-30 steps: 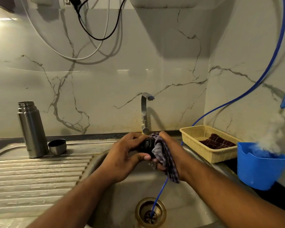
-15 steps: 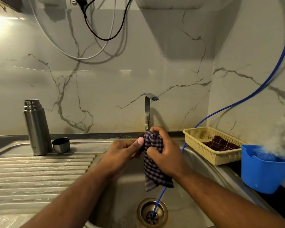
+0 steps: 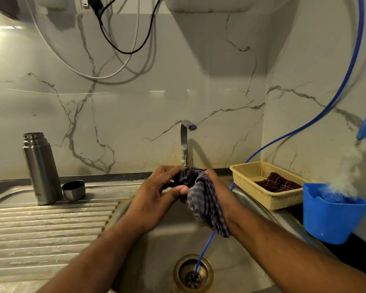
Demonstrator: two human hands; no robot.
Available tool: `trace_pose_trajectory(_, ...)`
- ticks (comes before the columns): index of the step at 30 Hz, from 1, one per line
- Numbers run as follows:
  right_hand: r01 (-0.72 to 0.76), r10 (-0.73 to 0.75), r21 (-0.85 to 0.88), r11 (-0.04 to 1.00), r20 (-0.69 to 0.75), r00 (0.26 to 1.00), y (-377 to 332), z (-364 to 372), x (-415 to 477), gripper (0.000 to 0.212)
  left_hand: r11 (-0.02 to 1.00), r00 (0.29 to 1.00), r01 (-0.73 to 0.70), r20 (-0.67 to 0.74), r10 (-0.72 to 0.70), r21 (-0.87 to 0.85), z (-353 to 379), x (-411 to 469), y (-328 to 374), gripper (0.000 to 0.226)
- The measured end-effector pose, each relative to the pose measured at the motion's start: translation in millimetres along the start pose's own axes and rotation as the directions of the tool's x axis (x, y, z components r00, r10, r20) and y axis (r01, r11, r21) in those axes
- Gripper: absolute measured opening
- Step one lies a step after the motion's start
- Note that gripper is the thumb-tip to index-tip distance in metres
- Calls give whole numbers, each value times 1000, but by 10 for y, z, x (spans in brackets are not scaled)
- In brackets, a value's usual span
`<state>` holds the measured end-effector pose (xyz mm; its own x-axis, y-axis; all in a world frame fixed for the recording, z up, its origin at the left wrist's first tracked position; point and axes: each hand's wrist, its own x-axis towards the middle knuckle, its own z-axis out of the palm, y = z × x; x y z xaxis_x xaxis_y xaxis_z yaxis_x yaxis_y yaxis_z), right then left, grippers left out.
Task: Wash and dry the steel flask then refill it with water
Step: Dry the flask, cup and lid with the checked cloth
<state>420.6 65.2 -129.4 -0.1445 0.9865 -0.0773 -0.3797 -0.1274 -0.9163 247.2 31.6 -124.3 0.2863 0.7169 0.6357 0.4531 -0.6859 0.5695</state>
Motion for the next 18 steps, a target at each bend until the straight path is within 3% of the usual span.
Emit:
trace_pose_trajectory(3,9,-11,62,998,28,1000,21,29,15,31,986,996,91,14,-90,-139,56,-19,51,49)
trace_pose_trajectory(6,5,-15,103,995,95,995,25,46,-85,36,978,995,95,45,-88,-187,137,-48,46,44)
trace_pose_trajectory(9,214,-223,-231,949,-13,975,14,26,-88,40,919,981,174,-21,-193,-355,173,-61,12,47)
trace_pose_trajectory(11,351,-458,-574,740,-48,888,-44,-34,-102,38,825,934,262,-84,-348,-501,115,-31,-55,60)
trace_pose_trajectory(12,406,-549,-652,640,-19,835,-72,-84,-98,38,808,916,285,-102,-389,-515,65,-21,-88,64)
trace_pose_trajectory(15,615,-691,-635,467,172,702,-86,-201,-70,30,897,925,350,-51,-377,-270,-34,-29,-165,54)
trace_pose_trajectory(18,723,-633,-655,220,468,617,7,-194,-22,37,940,947,320,36,-318,-122,38,-35,-132,24)
